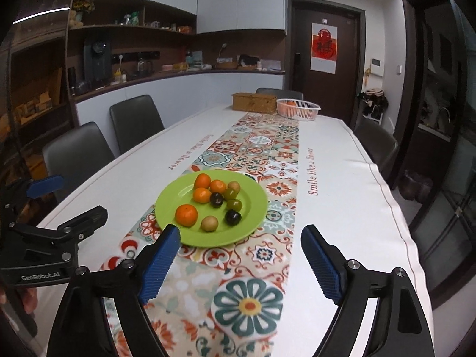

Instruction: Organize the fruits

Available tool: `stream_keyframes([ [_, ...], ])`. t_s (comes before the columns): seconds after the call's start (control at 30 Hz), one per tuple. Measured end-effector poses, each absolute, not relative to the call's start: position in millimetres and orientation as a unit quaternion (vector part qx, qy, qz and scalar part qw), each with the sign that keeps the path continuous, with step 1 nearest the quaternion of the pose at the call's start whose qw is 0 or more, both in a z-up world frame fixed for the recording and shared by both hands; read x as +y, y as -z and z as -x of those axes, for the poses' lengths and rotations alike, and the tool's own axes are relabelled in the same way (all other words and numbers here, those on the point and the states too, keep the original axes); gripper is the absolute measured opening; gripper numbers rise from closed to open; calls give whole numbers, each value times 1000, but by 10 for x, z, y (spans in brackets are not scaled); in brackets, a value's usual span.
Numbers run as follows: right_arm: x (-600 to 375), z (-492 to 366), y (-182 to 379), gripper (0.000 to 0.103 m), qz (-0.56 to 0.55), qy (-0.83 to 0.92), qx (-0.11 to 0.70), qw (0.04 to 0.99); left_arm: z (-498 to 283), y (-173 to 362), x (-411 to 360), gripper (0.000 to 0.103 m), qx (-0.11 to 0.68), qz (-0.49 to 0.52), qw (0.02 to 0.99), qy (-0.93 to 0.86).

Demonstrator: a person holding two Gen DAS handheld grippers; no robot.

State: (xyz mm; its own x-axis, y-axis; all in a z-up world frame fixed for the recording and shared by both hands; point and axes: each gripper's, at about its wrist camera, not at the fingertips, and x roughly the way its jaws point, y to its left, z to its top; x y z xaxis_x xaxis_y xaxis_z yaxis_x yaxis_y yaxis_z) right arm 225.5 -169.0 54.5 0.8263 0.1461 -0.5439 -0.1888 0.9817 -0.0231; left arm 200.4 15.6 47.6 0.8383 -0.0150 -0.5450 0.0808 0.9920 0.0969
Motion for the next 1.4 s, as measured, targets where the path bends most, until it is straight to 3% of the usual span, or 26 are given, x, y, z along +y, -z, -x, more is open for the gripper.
stream_keyframes([
  [0.37,-1814,-1641,-600,92,35,-75,265,961,-1381,-524,96,103,275,-43,960,26],
  [1.4,-2083,-949,-589,92,6,-73,239,968,-691,-690,-124,103,236,-41,970,36],
])
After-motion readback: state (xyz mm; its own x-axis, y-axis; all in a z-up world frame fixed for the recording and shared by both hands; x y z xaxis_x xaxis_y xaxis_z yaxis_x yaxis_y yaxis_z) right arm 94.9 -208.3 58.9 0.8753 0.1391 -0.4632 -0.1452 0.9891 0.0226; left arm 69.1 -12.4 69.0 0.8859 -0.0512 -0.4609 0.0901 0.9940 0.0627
